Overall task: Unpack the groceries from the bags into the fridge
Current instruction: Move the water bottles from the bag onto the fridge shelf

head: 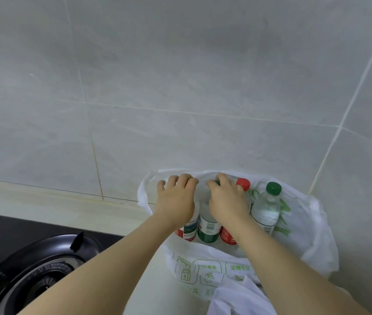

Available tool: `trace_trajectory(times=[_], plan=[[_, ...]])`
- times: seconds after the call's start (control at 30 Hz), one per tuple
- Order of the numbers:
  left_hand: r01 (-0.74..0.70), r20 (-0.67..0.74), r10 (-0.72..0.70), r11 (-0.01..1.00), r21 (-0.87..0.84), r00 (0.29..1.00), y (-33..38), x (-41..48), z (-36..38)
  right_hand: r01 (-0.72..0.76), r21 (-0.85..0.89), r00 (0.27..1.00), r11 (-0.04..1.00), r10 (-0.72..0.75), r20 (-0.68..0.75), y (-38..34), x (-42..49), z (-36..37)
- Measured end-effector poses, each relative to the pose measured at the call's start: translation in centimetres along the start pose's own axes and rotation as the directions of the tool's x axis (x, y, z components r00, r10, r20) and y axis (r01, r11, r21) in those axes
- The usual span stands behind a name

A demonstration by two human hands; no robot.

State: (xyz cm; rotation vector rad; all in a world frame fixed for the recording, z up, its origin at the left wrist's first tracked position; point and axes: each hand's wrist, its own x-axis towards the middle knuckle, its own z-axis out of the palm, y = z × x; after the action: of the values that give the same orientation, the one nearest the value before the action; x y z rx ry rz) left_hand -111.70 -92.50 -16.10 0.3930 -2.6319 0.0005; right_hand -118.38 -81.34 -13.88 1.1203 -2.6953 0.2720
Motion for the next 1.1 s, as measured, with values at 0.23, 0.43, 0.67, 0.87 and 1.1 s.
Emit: trace_trajectory(times=[0.23,0.43,0.67,0.87,1.1], plan=[[0.123,0.23,-0.028,0.903,-0.411,0.973,-0.7,-1.1,-0.4,-0.076,0.401,0.997,0.913,0.06,0.053,0.3,-0.9,1.2],[0.442,0.368,-0.246,0.544,-0.713,0.897,-0.5,-1.6,-0.5,-0.206,0.686,0.974,0.698,0.216,0.073,0.5,-2.3,1.8],[0.443,0.361,-0.258,0.577,-0.687,0.896,-0.1,-1.8,-0.9,-0.196,0.758,0.962,0.622,0.272,0.026,1.4,-3.5,1.6],[0.391,0.275,-0.278,0.646,-0.656,0.92,-0.7,-2.0,-1.5,-0.141,0.697,0.98,0.703,0.197,0.0,1.6,-3.4,1.6],[0.407,0.359,-0.223,0.689,-0.599,0.906,-0.2,-1.4,-2.4,-0.195,0.691,0.969,0.696,0.244,0.028,1.5,-2.8,0.8]])
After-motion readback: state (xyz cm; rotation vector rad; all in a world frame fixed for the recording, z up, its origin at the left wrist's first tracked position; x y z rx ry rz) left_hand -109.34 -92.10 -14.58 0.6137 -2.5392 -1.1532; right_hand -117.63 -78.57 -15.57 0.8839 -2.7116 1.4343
